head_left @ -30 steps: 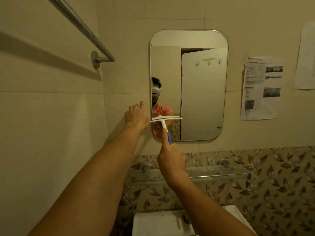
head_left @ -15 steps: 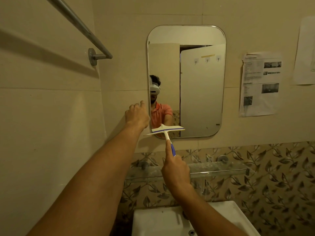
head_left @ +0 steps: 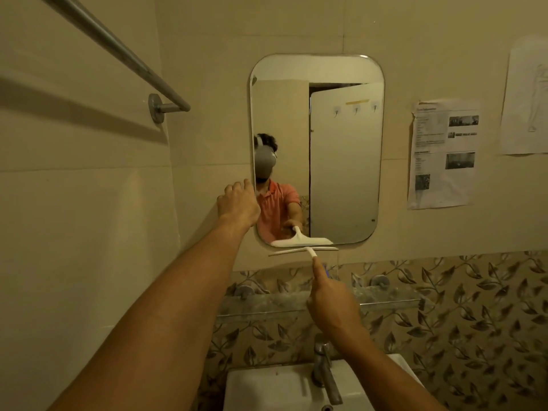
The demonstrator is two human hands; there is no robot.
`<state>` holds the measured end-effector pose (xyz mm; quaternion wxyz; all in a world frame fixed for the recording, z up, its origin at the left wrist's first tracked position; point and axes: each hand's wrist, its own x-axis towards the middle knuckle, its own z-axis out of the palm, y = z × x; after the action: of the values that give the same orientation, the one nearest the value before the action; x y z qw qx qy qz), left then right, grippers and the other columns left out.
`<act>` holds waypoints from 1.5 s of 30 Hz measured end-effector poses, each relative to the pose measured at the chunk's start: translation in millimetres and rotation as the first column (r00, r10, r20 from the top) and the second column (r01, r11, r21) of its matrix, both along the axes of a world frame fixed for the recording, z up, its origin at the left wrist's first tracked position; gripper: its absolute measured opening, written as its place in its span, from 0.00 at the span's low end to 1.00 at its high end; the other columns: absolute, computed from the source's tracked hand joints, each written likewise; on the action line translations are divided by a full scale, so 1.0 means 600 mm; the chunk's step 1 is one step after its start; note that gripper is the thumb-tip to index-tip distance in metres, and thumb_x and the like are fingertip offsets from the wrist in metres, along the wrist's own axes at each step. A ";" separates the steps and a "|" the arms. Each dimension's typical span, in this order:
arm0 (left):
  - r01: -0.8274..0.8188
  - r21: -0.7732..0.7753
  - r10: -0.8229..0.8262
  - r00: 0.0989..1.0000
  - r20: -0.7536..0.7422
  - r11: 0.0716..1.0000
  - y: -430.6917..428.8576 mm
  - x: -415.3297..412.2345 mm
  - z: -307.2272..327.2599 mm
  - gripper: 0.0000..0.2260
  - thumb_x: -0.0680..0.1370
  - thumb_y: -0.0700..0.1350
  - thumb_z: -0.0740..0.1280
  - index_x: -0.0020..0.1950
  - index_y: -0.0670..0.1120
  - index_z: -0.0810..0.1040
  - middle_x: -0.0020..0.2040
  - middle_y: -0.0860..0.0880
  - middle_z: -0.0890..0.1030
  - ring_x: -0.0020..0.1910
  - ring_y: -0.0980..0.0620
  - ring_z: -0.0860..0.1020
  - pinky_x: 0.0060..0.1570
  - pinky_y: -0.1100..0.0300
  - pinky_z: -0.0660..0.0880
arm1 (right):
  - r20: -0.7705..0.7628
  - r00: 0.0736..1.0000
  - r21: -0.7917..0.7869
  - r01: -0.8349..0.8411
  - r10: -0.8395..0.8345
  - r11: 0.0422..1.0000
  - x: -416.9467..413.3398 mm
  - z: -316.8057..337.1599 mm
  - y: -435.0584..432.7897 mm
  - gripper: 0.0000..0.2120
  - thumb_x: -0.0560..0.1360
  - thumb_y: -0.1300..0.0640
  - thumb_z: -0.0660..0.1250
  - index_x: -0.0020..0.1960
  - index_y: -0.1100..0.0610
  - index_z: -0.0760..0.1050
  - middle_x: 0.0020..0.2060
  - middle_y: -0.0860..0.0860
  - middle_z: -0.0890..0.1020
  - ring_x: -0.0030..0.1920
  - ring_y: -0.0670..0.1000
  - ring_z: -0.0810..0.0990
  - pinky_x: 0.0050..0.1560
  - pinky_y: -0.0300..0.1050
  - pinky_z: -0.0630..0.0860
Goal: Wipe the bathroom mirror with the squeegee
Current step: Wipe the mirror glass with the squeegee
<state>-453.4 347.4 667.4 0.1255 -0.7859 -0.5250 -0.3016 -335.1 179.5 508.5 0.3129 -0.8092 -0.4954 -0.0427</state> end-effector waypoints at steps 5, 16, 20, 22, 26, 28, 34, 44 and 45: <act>0.016 0.002 -0.016 0.999 0.042 1.000 -0.005 0.014 0.022 0.26 0.80 0.43 0.59 0.78 0.45 0.60 0.72 0.43 0.68 0.69 0.42 0.68 0.63 0.47 0.70 | 0.014 0.999 0.174 -0.050 0.048 0.983 0.042 0.145 -0.041 0.34 0.84 0.56 0.56 0.81 0.39 0.41 0.35 0.51 0.77 0.33 0.51 0.77 0.33 0.48 0.79; 0.004 0.022 -0.005 0.998 0.058 1.000 -0.010 0.032 0.062 0.28 0.79 0.45 0.60 0.79 0.45 0.58 0.74 0.43 0.67 0.70 0.43 0.67 0.65 0.47 0.69 | 0.152 0.981 0.427 -0.173 0.118 0.888 0.056 0.389 -0.040 0.26 0.86 0.53 0.54 0.82 0.46 0.51 0.32 0.51 0.73 0.29 0.49 0.72 0.29 0.45 0.72; -0.004 0.032 0.002 0.997 0.075 0.999 -0.002 0.032 0.070 0.25 0.77 0.43 0.63 0.74 0.47 0.65 0.69 0.45 0.72 0.67 0.44 0.71 0.61 0.49 0.72 | 0.191 0.977 0.452 -0.177 0.099 0.874 0.041 0.461 0.006 0.31 0.85 0.57 0.56 0.82 0.43 0.47 0.34 0.53 0.77 0.33 0.53 0.78 0.35 0.53 0.81; 0.029 0.023 -0.031 0.995 0.092 0.999 0.003 0.032 0.077 0.22 0.77 0.44 0.64 0.71 0.48 0.68 0.66 0.46 0.74 0.64 0.44 0.73 0.60 0.49 0.73 | 0.207 0.975 0.456 -0.171 0.083 0.873 0.033 0.489 0.036 0.34 0.84 0.60 0.59 0.82 0.42 0.46 0.37 0.55 0.79 0.35 0.54 0.80 0.37 0.55 0.83; 0.040 0.018 -0.041 0.996 0.084 0.999 0.015 0.037 0.083 0.24 0.76 0.43 0.63 0.72 0.46 0.65 0.68 0.45 0.72 0.65 0.44 0.71 0.62 0.49 0.72 | 0.228 0.969 0.457 -0.196 0.099 0.867 0.014 0.529 0.077 0.35 0.83 0.60 0.59 0.83 0.44 0.46 0.39 0.55 0.79 0.36 0.53 0.79 0.38 0.55 0.82; 0.021 0.038 -0.023 0.998 0.060 0.999 0.019 0.041 0.085 0.25 0.78 0.44 0.61 0.75 0.45 0.62 0.69 0.44 0.70 0.67 0.44 0.70 0.63 0.50 0.71 | 0.229 0.968 0.464 -0.200 0.101 0.863 0.009 0.538 0.089 0.36 0.82 0.61 0.59 0.83 0.45 0.46 0.38 0.54 0.77 0.35 0.52 0.77 0.36 0.52 0.80; -0.028 0.067 0.028 1.000 0.008 0.997 0.022 0.041 0.094 0.26 0.80 0.44 0.58 0.77 0.42 0.59 0.71 0.41 0.69 0.68 0.44 0.70 0.64 0.51 0.70 | 0.267 0.961 0.472 -0.193 0.069 0.860 0.015 0.550 0.120 0.37 0.81 0.61 0.60 0.83 0.46 0.45 0.40 0.55 0.78 0.34 0.51 0.76 0.34 0.49 0.77; -0.039 0.109 0.040 0.999 -0.015 0.993 0.029 0.040 0.095 0.19 0.80 0.42 0.57 0.70 0.41 0.68 0.68 0.39 0.70 0.66 0.42 0.71 0.63 0.51 0.72 | 0.277 0.961 0.439 -0.143 0.018 0.887 -0.002 0.551 0.134 0.40 0.81 0.63 0.60 0.84 0.48 0.41 0.42 0.57 0.75 0.33 0.50 0.71 0.38 0.49 0.76; -0.035 0.109 0.038 0.999 -0.022 0.993 0.028 0.040 0.093 0.19 0.80 0.42 0.57 0.70 0.41 0.68 0.68 0.39 0.70 0.66 0.42 0.71 0.63 0.51 0.72 | 0.270 0.963 0.442 -0.141 0.019 0.886 -0.005 0.549 0.133 0.40 0.81 0.63 0.60 0.84 0.48 0.40 0.42 0.57 0.75 0.33 0.50 0.71 0.37 0.49 0.75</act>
<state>-429.3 364.2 723.0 0.1800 -0.7717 -0.5206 -0.3178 -338.2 259.6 838.0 0.4287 -0.6790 -0.5411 -0.2497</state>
